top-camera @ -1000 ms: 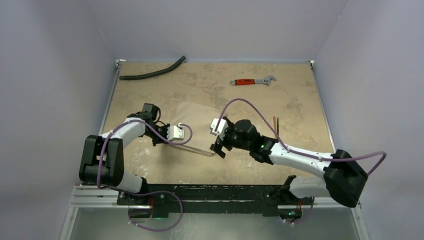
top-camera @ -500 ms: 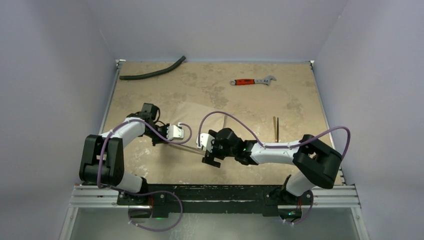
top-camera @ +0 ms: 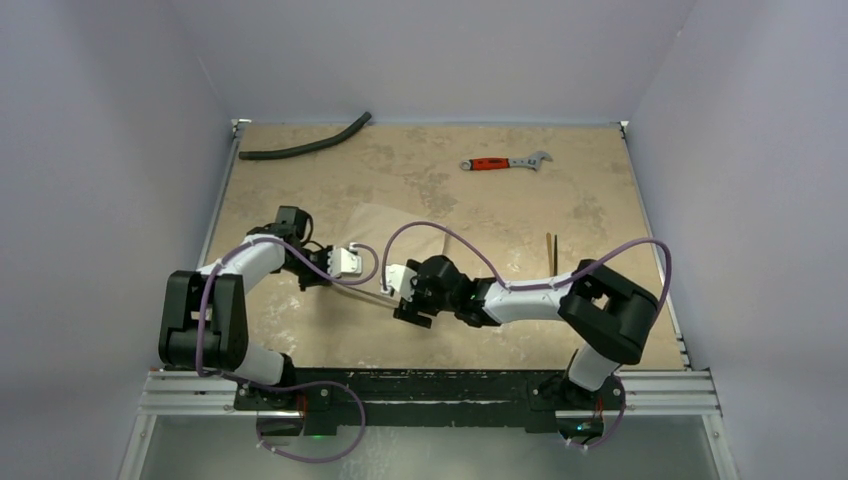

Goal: Fold the napkin into a case and place the utensils inside
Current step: Pick up the upper triangle-folded napkin from the center of the board.

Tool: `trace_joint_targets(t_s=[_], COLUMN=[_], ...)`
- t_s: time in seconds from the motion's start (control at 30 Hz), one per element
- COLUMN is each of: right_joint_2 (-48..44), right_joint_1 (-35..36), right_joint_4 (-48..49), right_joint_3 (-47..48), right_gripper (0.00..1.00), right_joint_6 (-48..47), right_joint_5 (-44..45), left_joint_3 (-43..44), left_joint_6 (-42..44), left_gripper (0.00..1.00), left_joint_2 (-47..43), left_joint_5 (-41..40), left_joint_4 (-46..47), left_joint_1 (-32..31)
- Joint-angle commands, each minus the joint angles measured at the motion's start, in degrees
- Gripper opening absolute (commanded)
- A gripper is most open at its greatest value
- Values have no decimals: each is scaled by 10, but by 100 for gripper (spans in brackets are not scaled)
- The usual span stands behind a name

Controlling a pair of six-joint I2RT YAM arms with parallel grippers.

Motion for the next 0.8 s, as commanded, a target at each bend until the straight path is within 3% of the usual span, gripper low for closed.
trace_joint_targets(t_s=[0.0, 0.37, 0.77], right_joint_2=[8, 8, 66], right_joint_1=[21, 90, 91], right_joint_4=[-5, 52, 30], right_joint_3=[24, 6, 40], right_gripper=[80, 87, 74], right_joint_6=[-9, 43, 104], right_joint_5=[32, 142, 154], left_joint_3=[7, 0, -1], left_joint_6=[26, 48, 56], left_gripper=[0, 0, 0], left_joint_2=[6, -5, -13], left_joint_5=[-5, 0, -16], left_joint_4=[-17, -42, -57], left_joint_1=[32, 61, 75])
